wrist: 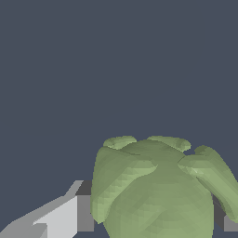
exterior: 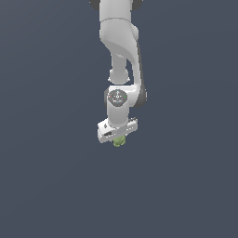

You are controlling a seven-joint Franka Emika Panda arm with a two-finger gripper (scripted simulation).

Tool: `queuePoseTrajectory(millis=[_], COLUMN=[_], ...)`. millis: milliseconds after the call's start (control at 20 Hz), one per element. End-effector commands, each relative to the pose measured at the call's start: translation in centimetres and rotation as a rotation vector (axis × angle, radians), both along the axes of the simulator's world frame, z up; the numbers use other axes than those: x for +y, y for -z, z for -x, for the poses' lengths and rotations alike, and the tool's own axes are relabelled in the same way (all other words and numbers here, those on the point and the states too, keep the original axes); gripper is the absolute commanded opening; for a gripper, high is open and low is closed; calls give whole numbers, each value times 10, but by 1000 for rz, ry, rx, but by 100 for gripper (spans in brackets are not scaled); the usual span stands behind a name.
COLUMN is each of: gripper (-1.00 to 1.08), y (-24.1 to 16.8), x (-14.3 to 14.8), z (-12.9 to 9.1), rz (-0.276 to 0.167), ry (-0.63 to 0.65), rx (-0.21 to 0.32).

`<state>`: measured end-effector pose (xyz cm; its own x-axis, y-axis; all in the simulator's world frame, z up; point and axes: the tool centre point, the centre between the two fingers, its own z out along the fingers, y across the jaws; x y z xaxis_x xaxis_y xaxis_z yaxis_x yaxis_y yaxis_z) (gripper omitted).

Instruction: Pick up the object and move it to a goal position.

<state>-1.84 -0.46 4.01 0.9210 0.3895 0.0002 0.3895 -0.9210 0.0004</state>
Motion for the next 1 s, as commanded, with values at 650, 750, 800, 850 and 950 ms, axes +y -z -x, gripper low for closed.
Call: queuePoseTrajectory(millis=[650, 750, 800, 850, 950], gripper=[-100, -100, -100, -100, -100], y=[-25, -37, -44, -51, -68], x=[9, 14, 16, 19, 25], z=[-6, -8, -10, -11, -15], rz=[0, 0, 0, 0, 0], ry=[0, 0, 0, 0, 0], rx=[0, 0, 0, 0, 0])
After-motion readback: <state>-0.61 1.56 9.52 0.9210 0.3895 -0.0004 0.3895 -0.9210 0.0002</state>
